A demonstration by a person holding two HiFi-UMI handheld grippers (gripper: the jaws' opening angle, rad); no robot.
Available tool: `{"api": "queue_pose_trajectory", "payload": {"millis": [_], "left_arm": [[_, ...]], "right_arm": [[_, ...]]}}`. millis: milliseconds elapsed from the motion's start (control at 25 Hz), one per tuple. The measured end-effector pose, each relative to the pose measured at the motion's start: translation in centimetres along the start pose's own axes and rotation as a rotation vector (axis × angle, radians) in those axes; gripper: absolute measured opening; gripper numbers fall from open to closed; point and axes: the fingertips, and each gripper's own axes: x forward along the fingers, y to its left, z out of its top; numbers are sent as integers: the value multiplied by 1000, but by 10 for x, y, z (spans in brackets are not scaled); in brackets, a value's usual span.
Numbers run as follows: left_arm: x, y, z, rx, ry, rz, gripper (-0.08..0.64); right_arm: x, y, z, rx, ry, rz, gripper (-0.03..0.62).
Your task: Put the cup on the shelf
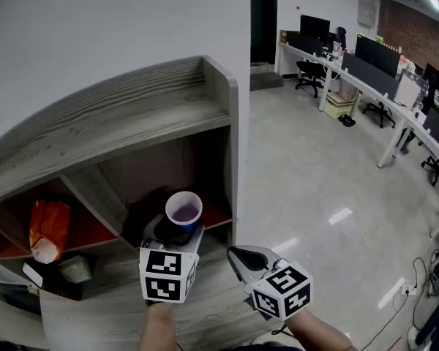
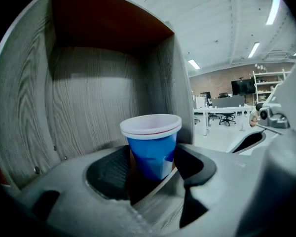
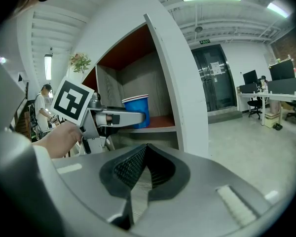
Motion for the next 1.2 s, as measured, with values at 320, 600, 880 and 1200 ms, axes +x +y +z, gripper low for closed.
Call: {"api": "queue_pose_trajectory", "payload": {"millis": [320, 600, 880, 1200], "left_arm": [[-9, 8, 2, 0, -59, 90, 311], [-32, 3, -5, -71, -134, 110, 304], [-58, -21, -18, -164, -202, 68, 153], [-84, -49, -37, -245, -225, 3, 2]], "right_arm": [[-3, 0, -2, 4, 0, 3, 0], [-9, -1, -6, 5, -2, 8, 0], [-16, 6, -8, -1, -5, 27, 0], [-27, 18, -13, -13, -12, 59, 0]]}}
